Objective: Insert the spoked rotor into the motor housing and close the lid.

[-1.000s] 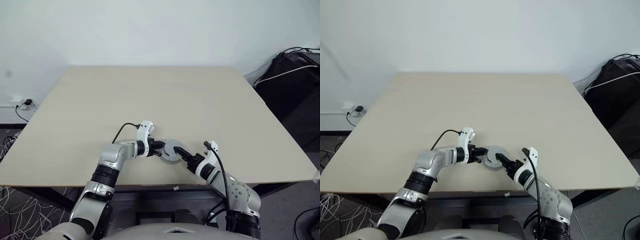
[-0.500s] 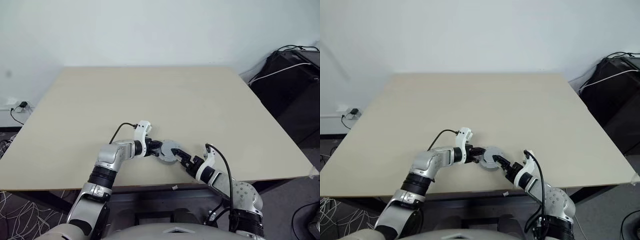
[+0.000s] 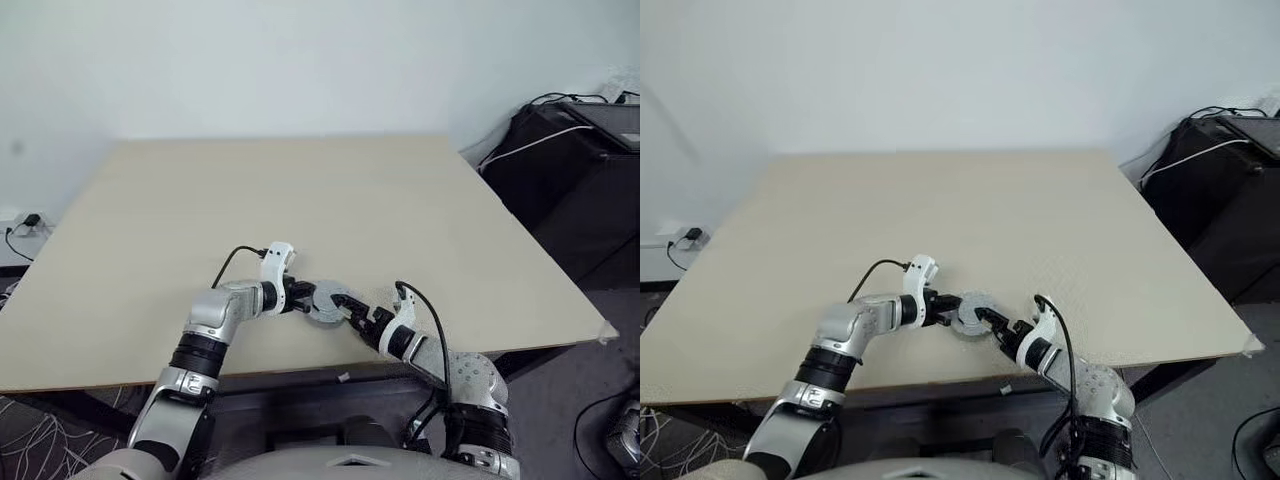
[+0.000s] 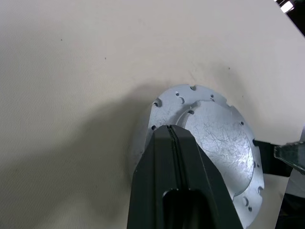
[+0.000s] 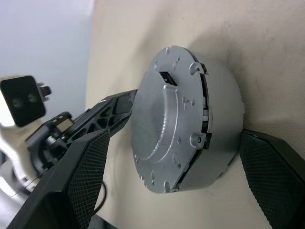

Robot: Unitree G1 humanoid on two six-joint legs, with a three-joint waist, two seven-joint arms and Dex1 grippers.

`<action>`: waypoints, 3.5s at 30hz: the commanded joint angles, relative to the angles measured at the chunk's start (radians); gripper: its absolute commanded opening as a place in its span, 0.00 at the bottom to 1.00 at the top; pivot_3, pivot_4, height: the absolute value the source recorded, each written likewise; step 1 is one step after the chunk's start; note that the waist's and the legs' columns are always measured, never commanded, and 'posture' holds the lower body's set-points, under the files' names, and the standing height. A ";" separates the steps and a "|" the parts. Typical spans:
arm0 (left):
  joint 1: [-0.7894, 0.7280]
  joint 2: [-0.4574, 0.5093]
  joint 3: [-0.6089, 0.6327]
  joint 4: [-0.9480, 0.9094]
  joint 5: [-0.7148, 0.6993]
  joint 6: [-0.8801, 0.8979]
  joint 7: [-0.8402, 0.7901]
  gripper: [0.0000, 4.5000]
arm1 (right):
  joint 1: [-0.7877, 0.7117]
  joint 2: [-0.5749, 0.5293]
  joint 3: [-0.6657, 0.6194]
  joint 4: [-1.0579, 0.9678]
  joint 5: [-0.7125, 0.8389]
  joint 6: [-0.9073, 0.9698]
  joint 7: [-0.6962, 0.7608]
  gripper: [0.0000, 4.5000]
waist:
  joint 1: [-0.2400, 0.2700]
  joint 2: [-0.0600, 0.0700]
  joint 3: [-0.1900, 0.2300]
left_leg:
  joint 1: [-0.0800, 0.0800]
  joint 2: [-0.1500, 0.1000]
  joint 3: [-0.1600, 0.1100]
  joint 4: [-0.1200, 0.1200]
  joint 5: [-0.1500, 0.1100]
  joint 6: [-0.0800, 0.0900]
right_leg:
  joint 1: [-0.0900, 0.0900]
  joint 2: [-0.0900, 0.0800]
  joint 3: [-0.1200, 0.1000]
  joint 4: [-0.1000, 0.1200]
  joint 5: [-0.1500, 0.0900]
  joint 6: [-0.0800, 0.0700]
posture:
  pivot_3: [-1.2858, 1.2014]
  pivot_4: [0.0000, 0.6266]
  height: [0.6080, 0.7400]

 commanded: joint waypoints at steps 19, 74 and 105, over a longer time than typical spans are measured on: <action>0.007 -0.030 -0.036 0.002 -0.003 0.018 -0.022 0.00 | -0.049 0.067 -0.043 -0.038 0.121 0.011 0.054 0.99 | 0.010 0.004 0.001 | -0.015 -0.001 -0.001 -0.002 0.003 0.003 | -0.016 0.001 0.000 0.001 0.003 0.000 | 0.52 0.00 1.00; 0.022 -0.057 -0.026 0.007 0.036 0.008 -0.040 0.00 | -0.004 0.025 0.073 -0.122 0.058 -0.043 0.080 0.91 | 0.021 0.013 -0.005 | -0.016 -0.004 -0.001 0.001 0.004 0.004 | -0.016 0.001 0.000 0.001 0.004 0.002 | 0.52 0.00 1.00; 0.130 -0.127 0.119 -0.282 -0.087 0.039 0.024 0.00 | 0.045 0.032 0.046 -0.159 0.076 -0.022 0.062 0.31 | 0.023 0.013 -0.004 | -0.023 -0.002 -0.002 0.000 0.004 0.004 | -0.018 0.001 0.001 0.002 0.004 0.002 | 0.52 0.00 1.00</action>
